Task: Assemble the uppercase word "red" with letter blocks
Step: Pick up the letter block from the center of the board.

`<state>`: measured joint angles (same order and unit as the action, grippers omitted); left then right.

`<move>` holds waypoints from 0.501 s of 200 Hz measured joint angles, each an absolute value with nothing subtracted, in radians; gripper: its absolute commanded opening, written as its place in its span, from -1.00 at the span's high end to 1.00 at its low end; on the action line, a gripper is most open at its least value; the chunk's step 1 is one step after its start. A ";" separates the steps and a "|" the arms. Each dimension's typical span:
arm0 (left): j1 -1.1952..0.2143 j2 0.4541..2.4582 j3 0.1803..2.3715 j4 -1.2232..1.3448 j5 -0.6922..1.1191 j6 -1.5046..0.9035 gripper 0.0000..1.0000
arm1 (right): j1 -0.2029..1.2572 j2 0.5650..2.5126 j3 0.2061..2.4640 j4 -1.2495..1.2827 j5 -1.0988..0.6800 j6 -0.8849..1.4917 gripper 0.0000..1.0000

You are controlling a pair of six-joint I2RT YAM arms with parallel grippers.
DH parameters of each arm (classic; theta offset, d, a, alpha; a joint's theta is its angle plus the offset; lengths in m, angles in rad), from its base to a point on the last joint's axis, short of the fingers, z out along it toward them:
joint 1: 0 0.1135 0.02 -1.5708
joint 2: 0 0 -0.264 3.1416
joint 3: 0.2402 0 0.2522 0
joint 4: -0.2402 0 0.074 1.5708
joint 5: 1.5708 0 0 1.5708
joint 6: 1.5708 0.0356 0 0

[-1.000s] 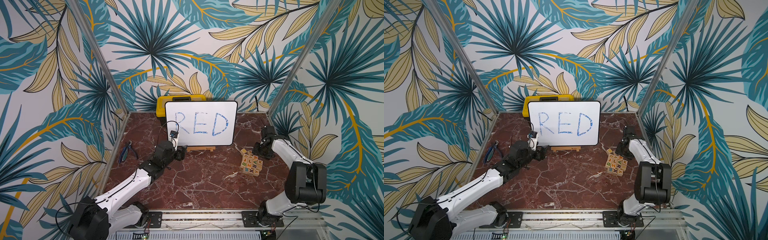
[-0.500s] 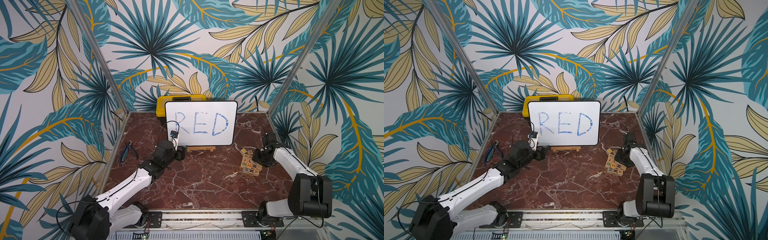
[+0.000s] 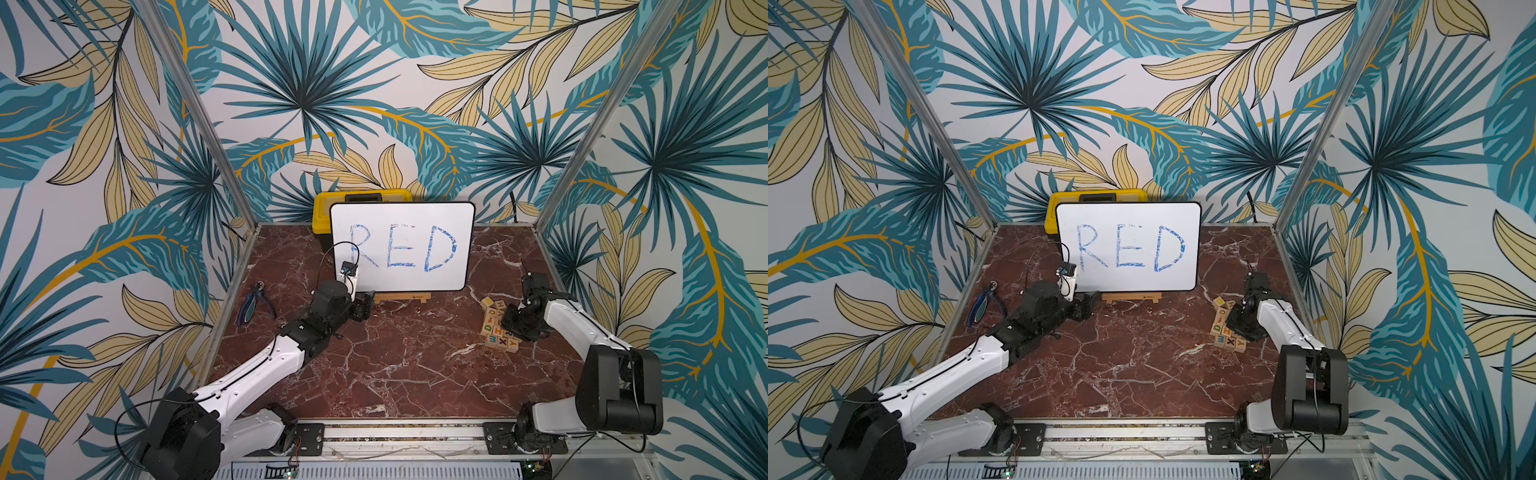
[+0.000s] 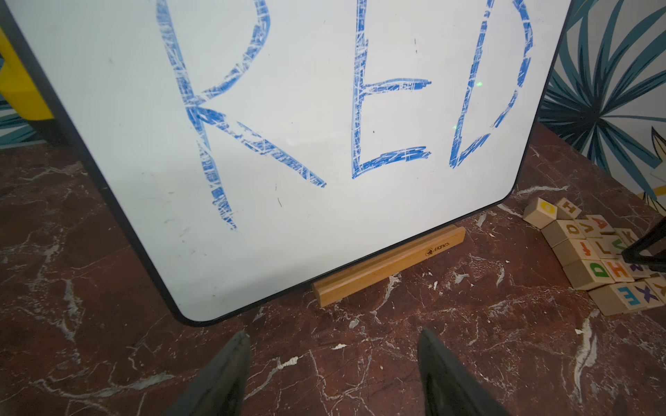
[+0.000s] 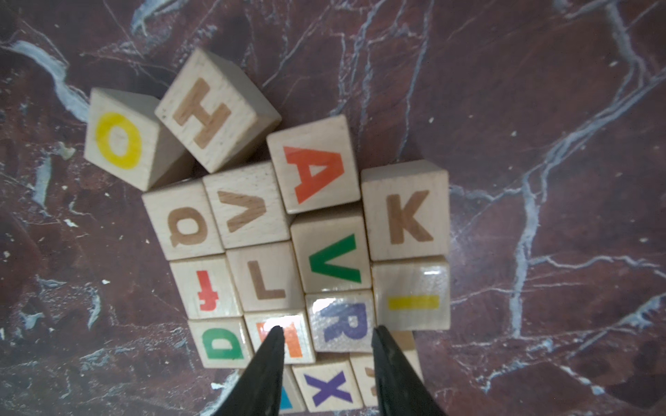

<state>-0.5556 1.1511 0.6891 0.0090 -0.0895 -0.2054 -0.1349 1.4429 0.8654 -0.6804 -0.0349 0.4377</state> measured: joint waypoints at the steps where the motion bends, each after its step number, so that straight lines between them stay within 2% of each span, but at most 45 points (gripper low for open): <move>1: -0.556 1.152 0.689 0.009 -0.089 -0.205 -0.47 | -0.135 1.443 0.865 -0.679 -0.035 0.438 0.15; 100: -0.552 1.156 0.689 0.009 -0.089 -0.205 -0.47 | -0.145 1.467 0.864 -0.651 -0.025 0.438 0.13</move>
